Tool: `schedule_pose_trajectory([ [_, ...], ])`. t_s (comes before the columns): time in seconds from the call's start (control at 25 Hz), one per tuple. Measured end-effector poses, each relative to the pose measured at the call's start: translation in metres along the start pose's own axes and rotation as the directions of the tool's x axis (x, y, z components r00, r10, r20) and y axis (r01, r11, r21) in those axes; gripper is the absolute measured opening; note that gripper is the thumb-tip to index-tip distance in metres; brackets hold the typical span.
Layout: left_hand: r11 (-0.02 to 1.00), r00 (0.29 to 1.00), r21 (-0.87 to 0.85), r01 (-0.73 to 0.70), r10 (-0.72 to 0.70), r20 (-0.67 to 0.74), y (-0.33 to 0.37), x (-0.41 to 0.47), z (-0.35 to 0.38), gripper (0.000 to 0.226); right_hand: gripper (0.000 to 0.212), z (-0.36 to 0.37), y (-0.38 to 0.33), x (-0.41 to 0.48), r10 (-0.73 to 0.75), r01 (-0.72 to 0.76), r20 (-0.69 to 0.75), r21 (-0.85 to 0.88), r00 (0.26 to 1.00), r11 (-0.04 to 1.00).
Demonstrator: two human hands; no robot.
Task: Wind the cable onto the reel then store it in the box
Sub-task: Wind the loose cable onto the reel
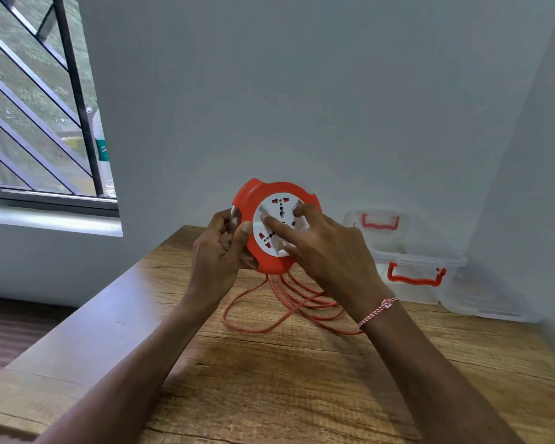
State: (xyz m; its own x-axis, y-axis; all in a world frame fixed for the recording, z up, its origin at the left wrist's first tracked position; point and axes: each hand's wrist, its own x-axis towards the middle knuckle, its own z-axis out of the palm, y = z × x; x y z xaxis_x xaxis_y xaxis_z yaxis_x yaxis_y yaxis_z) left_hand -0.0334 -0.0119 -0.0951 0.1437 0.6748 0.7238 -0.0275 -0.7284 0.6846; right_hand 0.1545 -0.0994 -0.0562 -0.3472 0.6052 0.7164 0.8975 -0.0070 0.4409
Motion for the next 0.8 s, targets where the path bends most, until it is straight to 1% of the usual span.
schedule_pose_trajectory([
  [0.08,1.0,1.0,0.003,-0.018,0.018,-0.001,0.001,-0.001,0.001,0.035,0.077,-0.001,-0.002,0.0,0.004,-0.005,-0.016,-0.014,1.0,1.0],
  [0.16,0.999,0.999,0.022,-0.047,0.047,-0.019,0.003,-0.001,0.001,0.034,0.069,-0.004,-0.003,0.004,0.036,-0.032,-0.081,0.046,0.996,0.998],
  [0.24,0.995,0.995,0.055,-0.087,0.089,-0.035,0.004,0.0,0.002,0.028,0.061,-0.006,-0.008,0.009,0.134,-0.113,-0.126,0.159,0.983,0.981],
  [0.32,0.986,0.989,0.093,-0.136,0.141,-0.048,0.005,-0.001,0.003,0.022,0.061,-0.007,-0.014,0.012,0.271,-0.226,-0.126,0.288,0.954,0.93],
  [0.36,0.981,0.985,0.109,-0.16,0.167,-0.052,0.007,-0.002,0.004,0.021,0.062,-0.007,-0.016,0.014,0.345,-0.289,-0.098,0.363,0.934,0.886],
  [0.4,0.976,0.98,0.118,-0.182,0.189,-0.054,0.009,-0.003,0.004,0.023,0.062,-0.007,-0.017,0.015,0.424,-0.362,-0.039,0.451,0.905,0.816],
  [0.48,0.971,0.975,0.117,-0.207,0.215,-0.057,0.011,-0.003,0.004,0.029,0.06,-0.008,-0.019,0.016,0.553,-0.504,0.127,0.613,0.823,0.609],
  [0.52,0.972,0.976,0.113,-0.206,0.213,-0.055,0.012,-0.004,0.005,0.03,0.059,-0.009,-0.02,0.016,0.587,-0.546,0.185,0.649,0.788,0.53],
  [0.56,0.974,0.977,0.11,-0.199,0.205,-0.054,0.012,-0.003,0.006,0.03,0.058,-0.01,-0.02,0.016,0.594,-0.561,0.198,0.642,0.78,0.523],
  [0.6,0.976,0.979,0.105,-0.189,0.195,-0.055,0.011,-0.003,0.007,0.028,0.059,-0.011,-0.02,0.015,0.575,-0.54,0.152,0.593,0.804,0.598],
  [0.64,0.98,0.982,0.097,-0.173,0.179,-0.059,0.01,-0.003,0.007,0.025,0.061,-0.01,-0.019,0.014,0.521,-0.474,0.059,0.512,0.852,0.717],
  [0.68,0.985,0.986,0.087,-0.149,0.155,-0.063,0.009,-0.003,0.007,0.025,0.062,-0.01,-0.017,0.012,0.431,-0.373,-0.043,0.426,0.902,0.824],
  [0.72,0.989,0.989,0.081,-0.128,0.133,-0.065,0.009,-0.002,0.005,0.025,0.061,-0.011,-0.012,0.011,0.323,-0.264,-0.119,0.355,0.939,0.897],
  [0.76,0.99,0.99,0.078,-0.114,0.12,-0.068,0.007,-0.001,0.004,0.026,0.058,-0.011,-0.007,0.011,0.217,-0.167,-0.146,0.293,0.965,0.941],
  [0.8,0.992,0.992,0.073,-0.103,0.108,-0.072,0.005,-0.001,0.002,0.027,0.058,-0.011,-0.002,0.01,0.127,-0.094,-0.125,0.24,0.984,0.966],
])
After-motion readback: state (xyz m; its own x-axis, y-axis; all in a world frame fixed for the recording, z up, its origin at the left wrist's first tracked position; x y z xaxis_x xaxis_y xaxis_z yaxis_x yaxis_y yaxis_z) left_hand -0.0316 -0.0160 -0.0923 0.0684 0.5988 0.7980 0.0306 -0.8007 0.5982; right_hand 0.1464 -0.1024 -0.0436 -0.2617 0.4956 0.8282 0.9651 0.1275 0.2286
